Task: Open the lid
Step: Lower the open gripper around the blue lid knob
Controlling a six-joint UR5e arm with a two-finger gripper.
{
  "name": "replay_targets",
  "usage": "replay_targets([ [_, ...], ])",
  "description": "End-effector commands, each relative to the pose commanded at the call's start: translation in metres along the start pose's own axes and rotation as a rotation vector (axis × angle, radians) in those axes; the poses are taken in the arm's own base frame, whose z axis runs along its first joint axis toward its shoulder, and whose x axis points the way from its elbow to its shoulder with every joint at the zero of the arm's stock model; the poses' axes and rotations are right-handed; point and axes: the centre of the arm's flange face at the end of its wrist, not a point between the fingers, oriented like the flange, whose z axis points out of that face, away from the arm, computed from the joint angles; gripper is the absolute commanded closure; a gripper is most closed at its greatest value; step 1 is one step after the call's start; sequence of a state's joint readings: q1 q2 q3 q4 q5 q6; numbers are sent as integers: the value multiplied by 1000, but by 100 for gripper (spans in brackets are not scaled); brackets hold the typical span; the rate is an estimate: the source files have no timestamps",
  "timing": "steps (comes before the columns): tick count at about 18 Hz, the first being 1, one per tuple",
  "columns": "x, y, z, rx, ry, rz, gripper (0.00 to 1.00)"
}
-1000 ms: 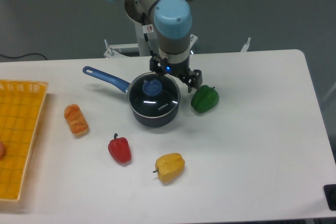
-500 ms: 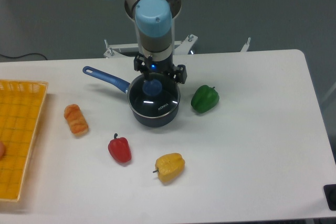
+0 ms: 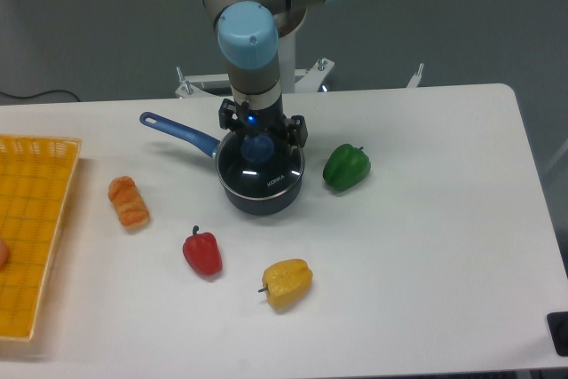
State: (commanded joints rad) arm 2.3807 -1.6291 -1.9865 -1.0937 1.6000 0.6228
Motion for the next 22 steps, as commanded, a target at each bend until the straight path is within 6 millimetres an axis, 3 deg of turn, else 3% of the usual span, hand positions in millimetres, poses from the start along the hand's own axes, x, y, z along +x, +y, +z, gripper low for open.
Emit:
replay_targets([
  [22,11,-3,9,-15,10,-33,0],
])
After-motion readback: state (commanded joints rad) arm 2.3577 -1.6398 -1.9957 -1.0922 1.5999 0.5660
